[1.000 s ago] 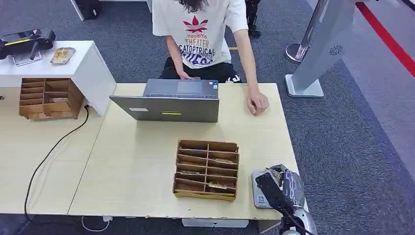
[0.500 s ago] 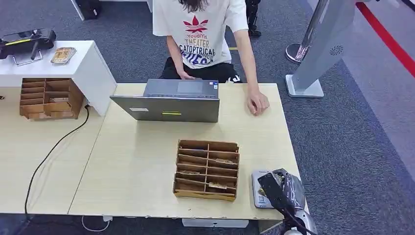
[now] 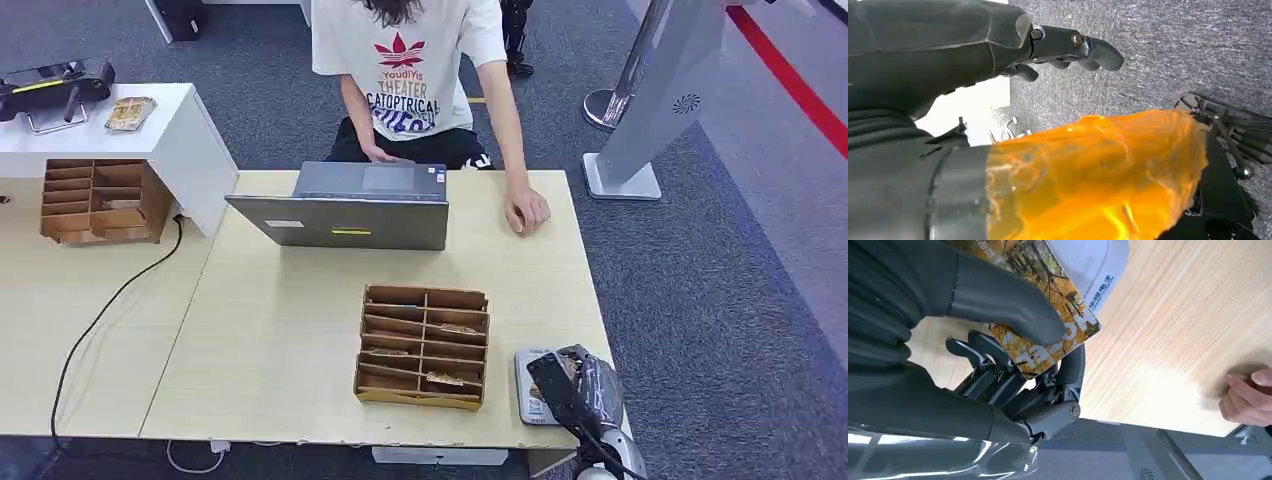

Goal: Pass the card to the sensor for recognition and then transmit it.

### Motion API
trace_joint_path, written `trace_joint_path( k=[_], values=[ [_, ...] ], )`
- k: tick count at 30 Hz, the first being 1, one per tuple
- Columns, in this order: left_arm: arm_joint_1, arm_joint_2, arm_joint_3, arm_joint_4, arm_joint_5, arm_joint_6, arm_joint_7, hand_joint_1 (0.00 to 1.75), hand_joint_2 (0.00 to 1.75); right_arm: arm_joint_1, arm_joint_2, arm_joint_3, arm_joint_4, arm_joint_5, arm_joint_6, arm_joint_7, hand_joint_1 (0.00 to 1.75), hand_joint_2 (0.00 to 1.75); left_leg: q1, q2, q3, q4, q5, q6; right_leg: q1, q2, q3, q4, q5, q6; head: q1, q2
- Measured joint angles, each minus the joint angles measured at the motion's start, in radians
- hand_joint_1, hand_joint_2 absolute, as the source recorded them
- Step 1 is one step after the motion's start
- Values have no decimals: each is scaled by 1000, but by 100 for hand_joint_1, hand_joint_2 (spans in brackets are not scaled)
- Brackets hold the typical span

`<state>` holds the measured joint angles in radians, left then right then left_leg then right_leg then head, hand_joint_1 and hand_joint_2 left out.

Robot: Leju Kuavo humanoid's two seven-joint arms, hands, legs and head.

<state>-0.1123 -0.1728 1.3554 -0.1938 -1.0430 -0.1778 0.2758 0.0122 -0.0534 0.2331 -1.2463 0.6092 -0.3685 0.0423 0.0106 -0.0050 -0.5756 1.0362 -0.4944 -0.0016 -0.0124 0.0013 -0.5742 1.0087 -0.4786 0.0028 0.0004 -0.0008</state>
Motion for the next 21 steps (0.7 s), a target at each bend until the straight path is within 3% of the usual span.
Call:
trace_joint_path(
  k=[21],
  values=[
    [0, 0, 0, 0, -3, 0, 0, 0, 0, -6, 5, -2, 13, 22, -4, 8, 175, 175, 0, 0, 2, 0, 0, 0, 0, 0, 2, 0, 0, 0, 0, 0]
  ],
)
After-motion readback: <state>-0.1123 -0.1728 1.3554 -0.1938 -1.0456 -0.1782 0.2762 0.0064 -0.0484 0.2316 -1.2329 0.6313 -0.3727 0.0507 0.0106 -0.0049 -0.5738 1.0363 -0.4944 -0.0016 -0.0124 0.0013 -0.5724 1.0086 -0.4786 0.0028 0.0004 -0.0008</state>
